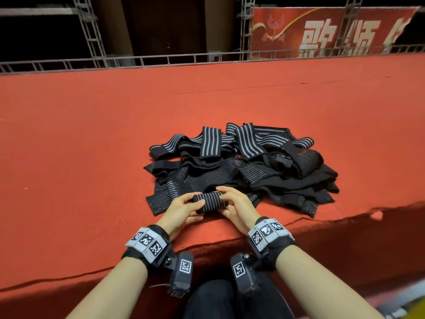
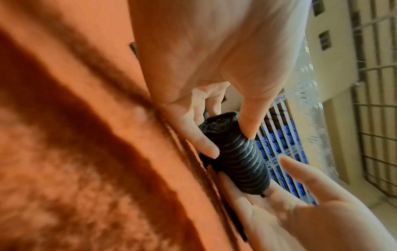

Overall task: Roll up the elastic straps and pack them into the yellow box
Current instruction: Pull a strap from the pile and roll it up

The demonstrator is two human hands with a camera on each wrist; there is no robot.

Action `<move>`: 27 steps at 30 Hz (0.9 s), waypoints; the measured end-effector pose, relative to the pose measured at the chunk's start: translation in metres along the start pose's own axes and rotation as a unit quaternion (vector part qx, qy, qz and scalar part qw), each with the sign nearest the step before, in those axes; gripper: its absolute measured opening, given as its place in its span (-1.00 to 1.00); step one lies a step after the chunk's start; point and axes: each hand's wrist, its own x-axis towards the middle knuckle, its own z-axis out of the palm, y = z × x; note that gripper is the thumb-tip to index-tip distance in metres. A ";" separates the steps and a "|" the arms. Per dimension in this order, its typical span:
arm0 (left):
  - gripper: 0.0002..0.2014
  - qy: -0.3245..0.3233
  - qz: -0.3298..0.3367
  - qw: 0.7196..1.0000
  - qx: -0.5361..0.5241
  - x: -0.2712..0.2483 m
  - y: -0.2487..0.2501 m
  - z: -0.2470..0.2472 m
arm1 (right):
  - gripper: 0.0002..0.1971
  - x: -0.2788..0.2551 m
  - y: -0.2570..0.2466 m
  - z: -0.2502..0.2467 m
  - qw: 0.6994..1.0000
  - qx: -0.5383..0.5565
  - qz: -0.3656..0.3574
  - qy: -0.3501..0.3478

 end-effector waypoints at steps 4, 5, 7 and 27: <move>-0.60 -0.038 0.047 0.998 -0.020 -0.002 0.021 0.024 | -0.82 -0.005 -0.033 -0.015 1.000 -0.015 0.000 0.006; -0.58 -0.043 0.056 0.997 -0.022 0.000 0.027 0.035 | -0.80 -0.006 -0.044 -0.022 1.000 -0.026 -0.001 0.012; -0.56 -0.057 0.071 0.995 -0.032 0.005 0.037 0.057 | -0.80 -0.007 -0.066 -0.038 0.999 -0.042 -0.010 0.029; -0.68 -0.177 0.037 0.982 0.059 0.099 0.038 0.344 | -0.79 -0.027 -0.189 -0.264 0.977 -0.065 -0.050 0.197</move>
